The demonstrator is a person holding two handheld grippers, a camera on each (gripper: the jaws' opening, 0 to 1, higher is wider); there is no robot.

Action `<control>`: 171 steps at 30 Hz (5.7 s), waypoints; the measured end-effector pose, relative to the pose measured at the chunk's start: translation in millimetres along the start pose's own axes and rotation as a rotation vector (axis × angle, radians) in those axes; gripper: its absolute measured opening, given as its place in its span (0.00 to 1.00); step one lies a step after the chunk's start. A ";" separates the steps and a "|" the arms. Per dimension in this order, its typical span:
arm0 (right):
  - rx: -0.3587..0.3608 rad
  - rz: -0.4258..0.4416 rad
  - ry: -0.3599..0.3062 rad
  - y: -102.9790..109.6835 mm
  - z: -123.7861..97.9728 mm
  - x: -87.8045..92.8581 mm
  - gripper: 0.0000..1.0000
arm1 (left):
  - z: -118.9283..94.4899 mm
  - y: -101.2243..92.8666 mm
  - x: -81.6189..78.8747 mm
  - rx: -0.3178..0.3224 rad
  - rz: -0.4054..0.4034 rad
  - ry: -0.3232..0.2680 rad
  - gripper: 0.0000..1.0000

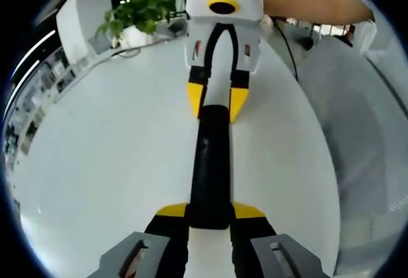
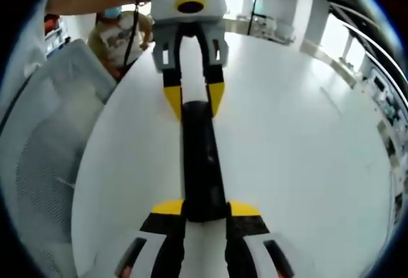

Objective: Press the specified remote control buttons in sequence, fully releasing each button before pressing the next.

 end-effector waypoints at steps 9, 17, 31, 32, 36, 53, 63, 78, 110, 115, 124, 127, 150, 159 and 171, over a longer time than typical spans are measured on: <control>0.003 0.000 0.006 0.2 0.5 -1.8 0.21 | -0.1 0.1 0.2 -0.001 0.000 0.003 0.23; 0.017 -0.012 0.016 1.4 -0.5 -2.4 0.22 | 0.1 0.7 0.4 0.002 0.004 0.010 0.23; 0.052 -0.019 -0.017 3.5 -15.6 -5.1 0.24 | 0.0 0.6 -1.0 0.006 0.007 0.019 0.23; 0.054 -0.020 -0.020 3.4 -16.6 -5.1 0.24 | 0.0 0.7 -1.1 0.006 0.006 0.020 0.23; 0.061 -0.028 -0.026 4.5 -21.0 -7.0 0.24 | 0.1 1.0 -1.1 0.004 0.005 0.023 0.23; 0.087 -0.082 -0.018 4.7 -33.6 -14.0 0.12 | -0.6 -0.3 -2.5 0.004 0.003 0.021 0.23; 0.086 -0.096 0.003 5.0 -33.9 -12.9 0.10 | -0.6 -0.7 -2.3 0.004 0.000 0.018 0.23; 0.053 -0.136 0.055 4.1 -32.8 -16.0 0.00 | -0.6 -0.3 -2.3 0.003 -0.001 0.018 0.24; 0.015 -0.187 0.183 4.4 -18.3 -21.7 0.00 | 0.3 0.0 -3.0 0.005 0.002 0.020 0.24; 0.010 -0.193 0.202 3.9 -15.8 -22.3 0.00 | 0.6 0.3 -2.8 0.005 0.003 0.019 0.24; 0.009 -0.203 0.220 4.7 -13.1 -20.4 0.00 | 0.9 0.6 -2.5 0.005 0.003 0.020 0.24; 0.008 -0.205 0.218 4.7 -13.1 -20.4 0.00 | 1.0 0.6 -2.3 0.005 0.003 0.019 0.24; 0.014 -0.236 0.285 6.0 -6.9 -27.2 0.00 | 0.9 1.1 -1.5 0.003 0.001 0.015 0.24; 0.010 -0.238 0.308 5.0 -7.0 -28.8 0.00 | 0.9 1.2 -1.9 0.006 0.003 0.019 0.24; 0.032 -0.227 0.259 7.5 -9.5 -23.1 0.00 | 0.6 0.4 -0.8 -0.001 -0.002 0.007 0.24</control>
Point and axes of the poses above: the point that each gripper's makers call its tool centre point, and the gripper's own axes: z roughly forward along the fingers, y roughly to its left, x roughly out of its underside, the point moved 10 cm from there along -z, roughly backward along the fingers, and after that the axes turned 13 degrees about z, right-handed, at the moved point
